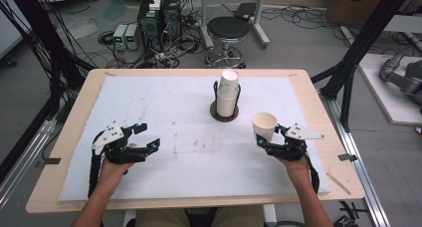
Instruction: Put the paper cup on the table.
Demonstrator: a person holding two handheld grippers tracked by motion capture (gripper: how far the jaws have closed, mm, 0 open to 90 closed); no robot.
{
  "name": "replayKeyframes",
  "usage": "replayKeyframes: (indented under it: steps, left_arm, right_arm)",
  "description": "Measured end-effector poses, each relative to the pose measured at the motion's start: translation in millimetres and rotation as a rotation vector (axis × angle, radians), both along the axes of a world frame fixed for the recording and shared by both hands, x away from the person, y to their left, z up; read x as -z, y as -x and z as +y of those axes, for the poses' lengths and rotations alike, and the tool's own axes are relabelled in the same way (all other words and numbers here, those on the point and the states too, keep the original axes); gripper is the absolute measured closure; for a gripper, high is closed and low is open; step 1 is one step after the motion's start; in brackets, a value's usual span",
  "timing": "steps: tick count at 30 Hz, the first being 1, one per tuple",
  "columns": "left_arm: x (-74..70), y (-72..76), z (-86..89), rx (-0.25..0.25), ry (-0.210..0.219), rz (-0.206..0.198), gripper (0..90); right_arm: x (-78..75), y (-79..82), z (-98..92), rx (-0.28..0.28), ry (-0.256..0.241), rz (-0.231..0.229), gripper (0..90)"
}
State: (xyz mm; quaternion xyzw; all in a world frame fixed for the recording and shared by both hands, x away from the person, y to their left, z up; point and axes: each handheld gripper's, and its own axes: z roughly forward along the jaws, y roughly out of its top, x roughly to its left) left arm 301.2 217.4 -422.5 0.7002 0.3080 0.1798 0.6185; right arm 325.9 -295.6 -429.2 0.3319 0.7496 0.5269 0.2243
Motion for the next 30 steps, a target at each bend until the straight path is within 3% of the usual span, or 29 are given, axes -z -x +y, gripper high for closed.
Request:
replayKeyframes:
  steps: [8,16,20,27,30]
  left_arm:
    - [1.7,-0.8,-2.3,0.002,-0.01,0.007,19.7]
    - [3.6,-1.7,-4.2,0.009,-0.024,0.014,19.7]
    - [3.8,-1.9,-4.3,0.009,-0.026,0.015,19.8]
    - [4.0,-2.0,-3.5,0.006,-0.025,0.018,19.8]
    - [4.1,-1.8,-3.3,0.007,-0.022,0.02,19.9]
  right_arm:
    - [10.8,-15.9,2.6,0.053,0.028,0.051,34.2]
    - [19.3,-25.7,3.7,0.139,0.087,0.158,34.2]
    - [19.6,-27.0,5.7,0.14,0.121,0.186,34.2]
    - [19.2,-25.0,7.5,0.142,0.157,0.19,34.4]
    - [17.7,-20.5,5.2,0.13,0.199,0.197,34.3]
